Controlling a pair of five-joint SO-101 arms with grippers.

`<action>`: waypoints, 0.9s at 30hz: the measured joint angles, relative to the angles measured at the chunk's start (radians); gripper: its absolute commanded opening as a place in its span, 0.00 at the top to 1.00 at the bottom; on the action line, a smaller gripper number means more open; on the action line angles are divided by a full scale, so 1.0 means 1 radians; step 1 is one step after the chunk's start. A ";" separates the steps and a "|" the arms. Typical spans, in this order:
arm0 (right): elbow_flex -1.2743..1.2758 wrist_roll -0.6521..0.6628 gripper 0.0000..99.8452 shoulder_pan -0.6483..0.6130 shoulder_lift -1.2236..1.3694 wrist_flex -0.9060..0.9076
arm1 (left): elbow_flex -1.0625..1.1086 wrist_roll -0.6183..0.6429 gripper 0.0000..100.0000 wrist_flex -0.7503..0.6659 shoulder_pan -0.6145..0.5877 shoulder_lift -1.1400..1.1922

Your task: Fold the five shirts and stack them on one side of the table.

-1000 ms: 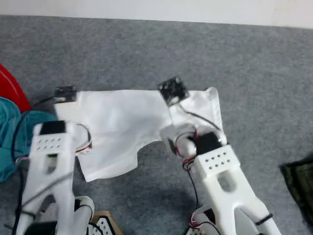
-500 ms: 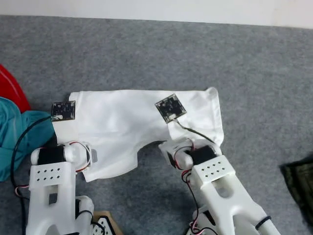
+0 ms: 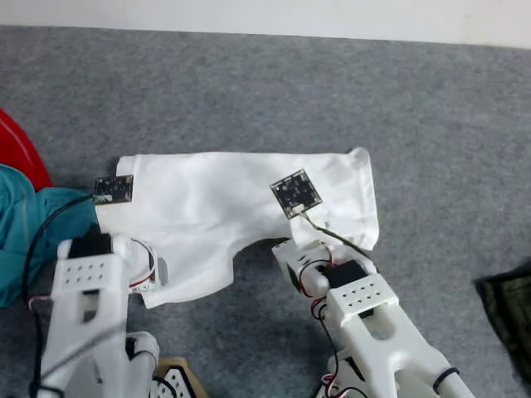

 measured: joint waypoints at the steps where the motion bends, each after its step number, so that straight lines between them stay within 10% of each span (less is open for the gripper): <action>1: 0.000 0.000 0.82 0.000 0.000 -0.002 | -0.011 0.000 0.80 0.000 0.000 0.034; 11: 0.000 0.000 0.82 0.000 0.000 -0.005 | -0.032 0.000 1.00 0.000 0.003 0.120; 27: 0.055 0.037 0.82 0.000 -0.002 -0.084 | -0.063 0.002 0.99 -0.040 0.075 0.121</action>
